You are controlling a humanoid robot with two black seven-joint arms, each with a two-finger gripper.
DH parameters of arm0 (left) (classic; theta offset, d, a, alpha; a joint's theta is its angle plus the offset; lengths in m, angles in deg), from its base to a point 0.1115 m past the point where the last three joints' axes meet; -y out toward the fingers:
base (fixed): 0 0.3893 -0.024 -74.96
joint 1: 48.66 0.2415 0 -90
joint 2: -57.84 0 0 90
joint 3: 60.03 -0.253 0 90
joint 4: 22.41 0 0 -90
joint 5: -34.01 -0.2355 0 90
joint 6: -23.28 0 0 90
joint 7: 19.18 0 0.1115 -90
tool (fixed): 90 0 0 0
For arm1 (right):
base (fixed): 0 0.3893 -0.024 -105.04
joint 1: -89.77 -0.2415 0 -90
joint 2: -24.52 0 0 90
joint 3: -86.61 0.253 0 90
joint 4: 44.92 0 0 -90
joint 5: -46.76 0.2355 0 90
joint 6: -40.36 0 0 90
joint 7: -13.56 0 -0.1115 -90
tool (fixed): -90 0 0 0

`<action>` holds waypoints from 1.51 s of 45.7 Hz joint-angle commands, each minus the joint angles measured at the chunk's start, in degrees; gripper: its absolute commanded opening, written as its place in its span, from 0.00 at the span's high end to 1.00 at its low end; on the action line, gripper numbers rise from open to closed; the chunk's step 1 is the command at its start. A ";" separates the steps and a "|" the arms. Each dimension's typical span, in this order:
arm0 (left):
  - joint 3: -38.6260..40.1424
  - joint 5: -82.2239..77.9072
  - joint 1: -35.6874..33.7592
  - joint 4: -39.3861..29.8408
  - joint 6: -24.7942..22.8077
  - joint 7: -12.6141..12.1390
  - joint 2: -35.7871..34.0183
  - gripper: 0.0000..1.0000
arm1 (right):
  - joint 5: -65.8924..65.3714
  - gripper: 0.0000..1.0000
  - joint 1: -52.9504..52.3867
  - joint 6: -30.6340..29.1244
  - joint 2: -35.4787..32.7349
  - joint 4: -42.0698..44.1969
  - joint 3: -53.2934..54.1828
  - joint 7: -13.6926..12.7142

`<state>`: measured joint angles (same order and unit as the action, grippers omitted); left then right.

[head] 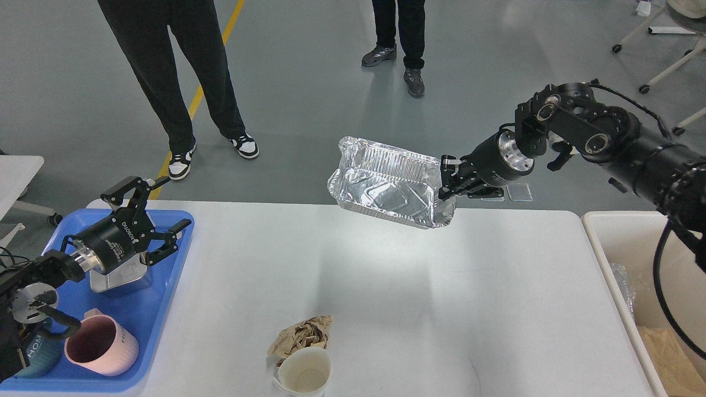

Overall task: Tidy desktop
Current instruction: 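Lift the foil tray upward with the right gripper, then reach the left gripper to the white paper cup and grasp it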

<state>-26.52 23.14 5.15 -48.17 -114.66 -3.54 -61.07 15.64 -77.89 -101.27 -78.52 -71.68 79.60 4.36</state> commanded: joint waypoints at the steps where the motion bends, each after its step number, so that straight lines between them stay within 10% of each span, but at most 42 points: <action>1: 0.16 0.50 0.42 -0.16 -1.81 -0.26 -2.29 0.04 | 1.07 1.00 2.86 0.04 -1.89 -0.22 2.17 1.02; 15: -0.37 0.33 -0.46 -9.56 -1.81 -4.47 -14.14 0.04 | 0.28 1.00 4.97 0.13 -2.95 -0.31 5.16 2.08; 29: -0.72 -13.54 -10.46 -39.96 2.14 -13.88 -44.81 0.04 | -6.40 1.00 7.00 0.66 -2.69 -0.48 5.16 2.87; 38: -0.46 -18.04 -17.42 -48.76 -3.38 -18.02 -58.97 0.04 | -7.02 1.00 7.17 0.92 -2.34 -0.66 5.16 2.87; 61: -1.07 -25.33 -16.90 -60.19 -4.01 -19.68 -64.17 0.05 | -7.02 1.00 6.47 0.92 -2.34 -1.28 5.16 2.87; 69: -9.32 -31.40 -15.75 -67.66 4.41 -20.12 -60.66 0.06 | -7.19 1.00 6.30 0.92 -2.34 -1.80 5.25 2.87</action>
<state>-30.21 -4.86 -11.08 -111.34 -116.31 -23.41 -124.24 8.58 -71.43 -100.35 -80.83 -73.20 84.77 7.23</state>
